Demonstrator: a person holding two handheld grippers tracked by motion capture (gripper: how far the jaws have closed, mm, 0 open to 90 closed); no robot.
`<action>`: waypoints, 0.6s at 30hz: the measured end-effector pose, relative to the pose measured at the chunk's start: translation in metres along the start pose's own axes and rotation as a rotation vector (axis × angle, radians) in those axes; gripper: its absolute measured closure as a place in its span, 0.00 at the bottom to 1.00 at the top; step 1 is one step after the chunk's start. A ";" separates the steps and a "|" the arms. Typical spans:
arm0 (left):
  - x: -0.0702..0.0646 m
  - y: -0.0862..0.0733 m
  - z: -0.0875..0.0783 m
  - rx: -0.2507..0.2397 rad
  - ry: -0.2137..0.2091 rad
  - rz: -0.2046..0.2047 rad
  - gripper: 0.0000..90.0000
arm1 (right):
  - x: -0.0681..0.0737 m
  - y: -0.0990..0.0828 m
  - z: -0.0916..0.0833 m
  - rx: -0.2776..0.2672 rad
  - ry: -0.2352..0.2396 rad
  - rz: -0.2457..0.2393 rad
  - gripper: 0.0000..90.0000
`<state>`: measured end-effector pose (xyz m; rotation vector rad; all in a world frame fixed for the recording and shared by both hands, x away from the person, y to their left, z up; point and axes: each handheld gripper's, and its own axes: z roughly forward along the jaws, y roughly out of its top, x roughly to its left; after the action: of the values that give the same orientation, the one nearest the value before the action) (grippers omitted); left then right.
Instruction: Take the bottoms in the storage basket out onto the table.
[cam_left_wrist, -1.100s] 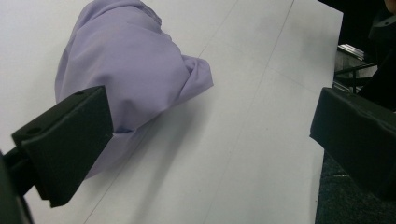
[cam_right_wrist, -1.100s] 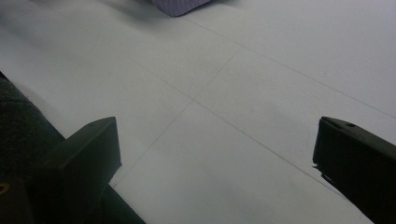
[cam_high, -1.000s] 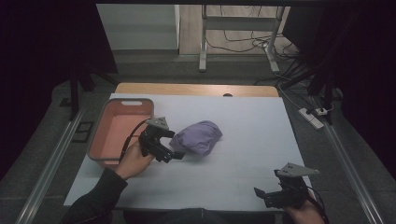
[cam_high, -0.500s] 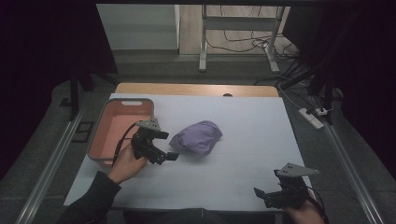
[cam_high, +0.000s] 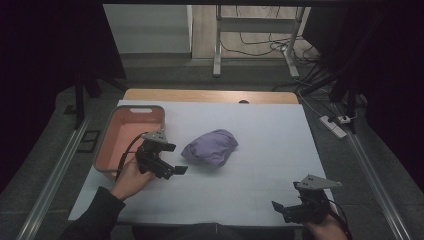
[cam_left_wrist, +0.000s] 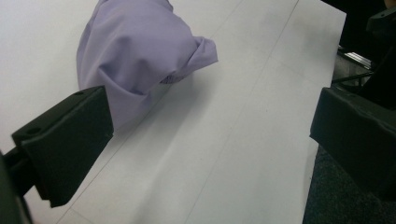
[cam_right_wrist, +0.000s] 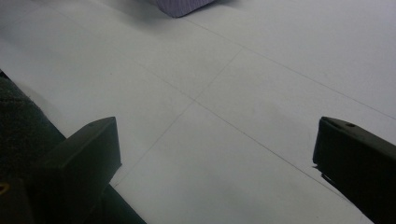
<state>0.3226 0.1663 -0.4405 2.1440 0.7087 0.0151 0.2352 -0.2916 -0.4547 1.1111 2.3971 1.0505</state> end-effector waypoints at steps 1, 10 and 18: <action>0.000 -0.001 0.000 -0.002 0.002 -0.006 0.00 | 0.000 0.000 0.000 -0.001 0.000 0.000 0.01; 0.000 -0.010 -0.007 -0.005 0.025 -0.026 0.00 | 0.000 0.000 0.000 0.001 -0.001 -0.001 0.01; -0.001 -0.017 -0.013 -0.002 0.037 -0.047 0.00 | 0.000 0.000 0.000 0.001 -0.004 -0.001 0.01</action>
<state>0.3099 0.1834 -0.4441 2.1295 0.7802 0.0296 0.2350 -0.2914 -0.4546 1.1107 2.3951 1.0456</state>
